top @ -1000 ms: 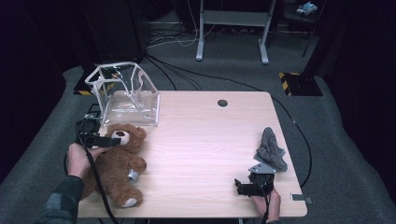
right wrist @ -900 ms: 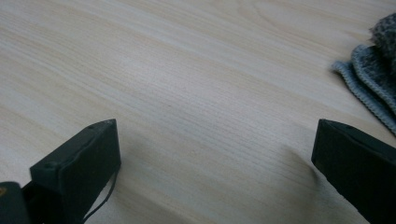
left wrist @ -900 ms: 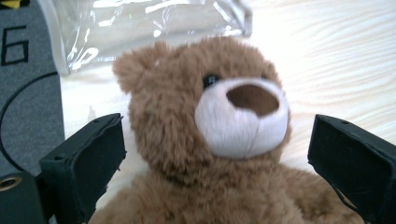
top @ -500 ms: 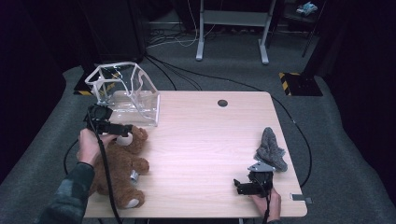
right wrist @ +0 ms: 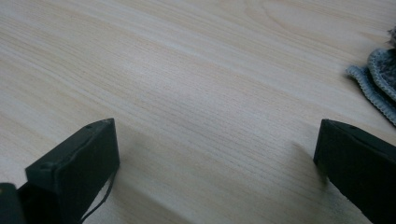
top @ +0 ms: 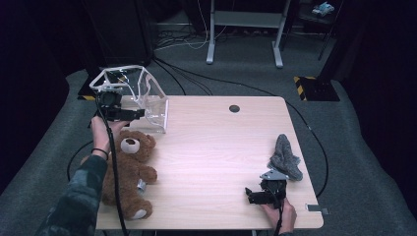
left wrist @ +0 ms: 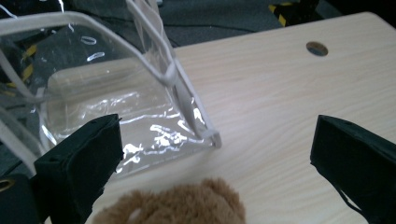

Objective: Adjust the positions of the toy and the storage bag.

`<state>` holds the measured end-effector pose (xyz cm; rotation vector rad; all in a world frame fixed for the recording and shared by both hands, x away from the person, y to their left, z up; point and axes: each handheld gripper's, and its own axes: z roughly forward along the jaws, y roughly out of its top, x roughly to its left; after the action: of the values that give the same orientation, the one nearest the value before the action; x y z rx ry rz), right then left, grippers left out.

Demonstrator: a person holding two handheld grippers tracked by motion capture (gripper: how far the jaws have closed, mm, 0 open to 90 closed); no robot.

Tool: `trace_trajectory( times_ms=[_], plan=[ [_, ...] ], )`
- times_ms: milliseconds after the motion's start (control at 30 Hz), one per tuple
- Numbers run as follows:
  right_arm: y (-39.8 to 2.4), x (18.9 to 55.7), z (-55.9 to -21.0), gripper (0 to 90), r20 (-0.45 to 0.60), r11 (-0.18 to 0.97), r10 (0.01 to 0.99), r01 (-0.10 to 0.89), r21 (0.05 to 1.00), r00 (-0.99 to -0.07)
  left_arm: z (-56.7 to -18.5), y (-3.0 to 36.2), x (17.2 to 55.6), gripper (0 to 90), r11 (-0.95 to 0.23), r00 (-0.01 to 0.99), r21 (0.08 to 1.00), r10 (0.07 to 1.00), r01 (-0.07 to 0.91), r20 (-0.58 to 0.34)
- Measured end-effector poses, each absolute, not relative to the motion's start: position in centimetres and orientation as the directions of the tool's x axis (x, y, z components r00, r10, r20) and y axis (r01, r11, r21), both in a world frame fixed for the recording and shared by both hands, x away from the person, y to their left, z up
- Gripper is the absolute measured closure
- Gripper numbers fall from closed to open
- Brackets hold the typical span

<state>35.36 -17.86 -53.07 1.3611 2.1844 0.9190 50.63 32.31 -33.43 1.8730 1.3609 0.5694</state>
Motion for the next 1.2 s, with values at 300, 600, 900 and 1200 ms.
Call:
trace_trajectory(
  times_ms=[300,600,900,1200],
  plan=[
    [-17.9,35.5,-53.1,0.0,-0.007,0.326,0.887,0.615,0.718,-0.462,-34.1,31.8,53.7,7.0,-0.165,0.33,0.77,0.942,0.616,-0.063],
    [-17.9,35.5,-53.1,0.0,-0.004,0.331,0.884,0.619,0.713,-0.468,-34.2,30.7,55.9,18.5,-0.165,0.318,0.795,0.947,0.583,-0.037],
    [-17.8,35.5,-53.1,0.0,-0.003,0.328,0.884,0.617,0.715,-0.467,-35.2,29.5,57.5,46.2,-0.256,0.282,0.726,0.955,0.638,0.088],
    [-17.8,35.5,-53.1,0.0,-0.003,0.327,0.885,0.618,0.715,-0.466,-35.4,29.7,57.5,82.7,-0.246,0.274,0.737,0.958,0.63,0.085]
  ],
)
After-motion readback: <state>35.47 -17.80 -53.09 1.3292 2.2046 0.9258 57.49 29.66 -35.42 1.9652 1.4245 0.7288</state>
